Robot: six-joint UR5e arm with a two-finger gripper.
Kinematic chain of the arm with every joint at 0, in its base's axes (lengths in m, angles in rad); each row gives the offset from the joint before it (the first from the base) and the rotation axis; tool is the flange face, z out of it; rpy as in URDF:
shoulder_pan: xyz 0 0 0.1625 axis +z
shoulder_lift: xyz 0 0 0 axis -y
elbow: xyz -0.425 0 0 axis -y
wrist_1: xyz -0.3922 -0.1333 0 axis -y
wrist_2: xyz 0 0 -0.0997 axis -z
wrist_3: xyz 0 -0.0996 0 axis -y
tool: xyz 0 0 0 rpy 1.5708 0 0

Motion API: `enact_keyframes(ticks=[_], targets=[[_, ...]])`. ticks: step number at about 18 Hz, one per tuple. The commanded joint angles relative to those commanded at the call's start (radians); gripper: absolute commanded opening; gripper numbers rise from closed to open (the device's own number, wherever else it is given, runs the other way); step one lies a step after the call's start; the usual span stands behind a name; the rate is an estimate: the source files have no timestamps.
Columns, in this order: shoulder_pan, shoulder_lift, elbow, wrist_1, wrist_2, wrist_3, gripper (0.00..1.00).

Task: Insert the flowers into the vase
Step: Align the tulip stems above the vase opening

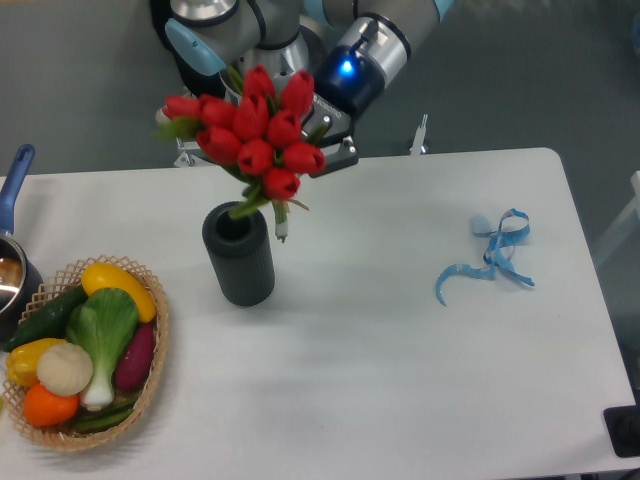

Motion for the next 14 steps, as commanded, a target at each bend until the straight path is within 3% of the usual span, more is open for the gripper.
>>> enact_keyframes(ticks=[3,9,14], targets=[[-0.006,0.006,-0.034,0.0,-0.069,0.009,0.03],[-0.012,0.058,-0.138,0.0,-0.077,0.095,0.04],[-0.014,0.054,-0.163,0.0,-0.071,0.14,0.04]])
